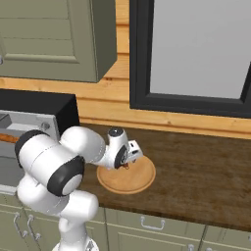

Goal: Pick up the kebab skewer and baguette bread, and place them inside the toaster oven. Close the toaster oven door and start by setting the timer.

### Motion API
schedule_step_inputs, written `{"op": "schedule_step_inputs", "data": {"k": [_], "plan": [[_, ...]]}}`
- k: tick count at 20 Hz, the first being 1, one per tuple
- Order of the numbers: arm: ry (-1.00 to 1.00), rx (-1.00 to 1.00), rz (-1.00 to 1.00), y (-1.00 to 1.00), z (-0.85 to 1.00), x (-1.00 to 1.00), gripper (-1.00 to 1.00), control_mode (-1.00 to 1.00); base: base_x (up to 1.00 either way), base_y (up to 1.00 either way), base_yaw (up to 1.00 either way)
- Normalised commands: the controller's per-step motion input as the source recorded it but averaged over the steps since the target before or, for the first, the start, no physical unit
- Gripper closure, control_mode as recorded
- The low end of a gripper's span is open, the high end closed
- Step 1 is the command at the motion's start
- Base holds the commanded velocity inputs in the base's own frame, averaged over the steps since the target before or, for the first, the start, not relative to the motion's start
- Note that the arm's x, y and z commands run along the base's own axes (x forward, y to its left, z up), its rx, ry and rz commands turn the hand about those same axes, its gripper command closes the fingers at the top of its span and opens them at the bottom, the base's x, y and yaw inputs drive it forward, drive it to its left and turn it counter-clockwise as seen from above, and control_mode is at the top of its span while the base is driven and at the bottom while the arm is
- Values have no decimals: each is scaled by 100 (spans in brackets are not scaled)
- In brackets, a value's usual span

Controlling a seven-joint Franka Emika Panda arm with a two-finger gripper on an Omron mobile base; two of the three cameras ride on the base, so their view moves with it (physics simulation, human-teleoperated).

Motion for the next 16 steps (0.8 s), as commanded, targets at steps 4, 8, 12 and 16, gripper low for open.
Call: {"op": "schedule_step_inputs", "data": {"k": [4, 8, 12, 16], "plan": [[1, 5, 0, -18, -26, 4, -100, -100, 0, 0, 0], [0, 4, 0, 0, -20, -3, 100, -100, 0, 0, 0], [0, 4, 0, 0, -2, -13, 100, -100, 0, 0, 0], [-5, -2, 15, 17, 29, -59, 100, -100, 0, 0, 0]]}}
